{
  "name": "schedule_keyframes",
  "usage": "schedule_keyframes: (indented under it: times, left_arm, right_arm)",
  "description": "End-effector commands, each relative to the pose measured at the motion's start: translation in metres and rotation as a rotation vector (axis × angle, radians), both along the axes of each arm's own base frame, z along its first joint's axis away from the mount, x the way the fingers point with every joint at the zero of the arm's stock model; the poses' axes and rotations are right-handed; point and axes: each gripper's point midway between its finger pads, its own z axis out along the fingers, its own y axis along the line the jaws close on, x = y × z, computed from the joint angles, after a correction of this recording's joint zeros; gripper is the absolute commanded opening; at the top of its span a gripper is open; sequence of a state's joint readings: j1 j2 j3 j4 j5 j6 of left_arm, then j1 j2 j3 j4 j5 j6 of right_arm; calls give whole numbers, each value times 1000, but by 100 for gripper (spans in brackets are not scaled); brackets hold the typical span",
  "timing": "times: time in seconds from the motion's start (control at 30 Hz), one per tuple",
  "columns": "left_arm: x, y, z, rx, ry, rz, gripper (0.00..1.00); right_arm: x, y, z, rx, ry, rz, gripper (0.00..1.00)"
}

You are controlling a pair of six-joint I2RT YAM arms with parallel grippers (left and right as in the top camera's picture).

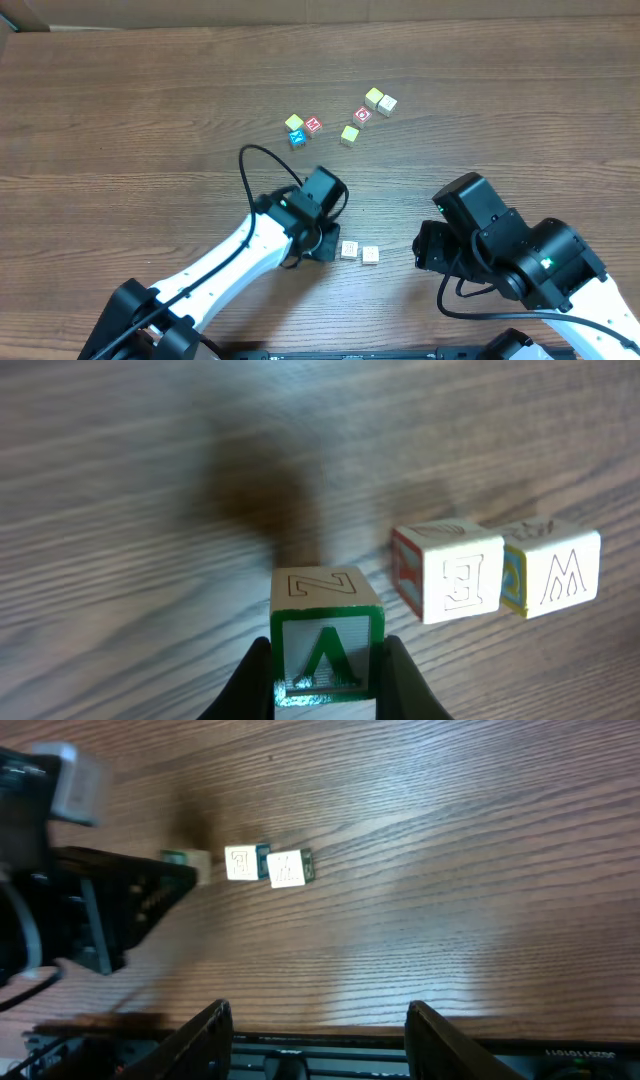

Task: Flip 3 blocks
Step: 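Carry the A block forward and place it left of the E block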

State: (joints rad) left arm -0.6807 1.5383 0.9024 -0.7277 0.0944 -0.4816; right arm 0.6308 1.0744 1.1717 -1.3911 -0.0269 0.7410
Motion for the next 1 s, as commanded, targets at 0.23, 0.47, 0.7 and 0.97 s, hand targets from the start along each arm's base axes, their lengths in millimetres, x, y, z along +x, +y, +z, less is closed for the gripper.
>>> schedule_keyframes:
  times: [0.23, 0.47, 0.7, 0.97]
  left_arm:
    - [-16, -8, -6, -38, 22, 30, 10]
    - [-11, -12, -6, -57, 3, 36, 15]
    - [-7, -15, -10, -61, -3, 36, 18]
    - [-9, -13, -17, -44, 17, 47, 32]
  right_arm:
    - [-5, 12, 5, 33, -8, 12, 56]
    - [-5, 12, 4, 31, -6, 12, 57]
    - [-5, 12, 4, 30, -4, 12, 56]
    - [-6, 11, 4, 27, -1, 12, 57]
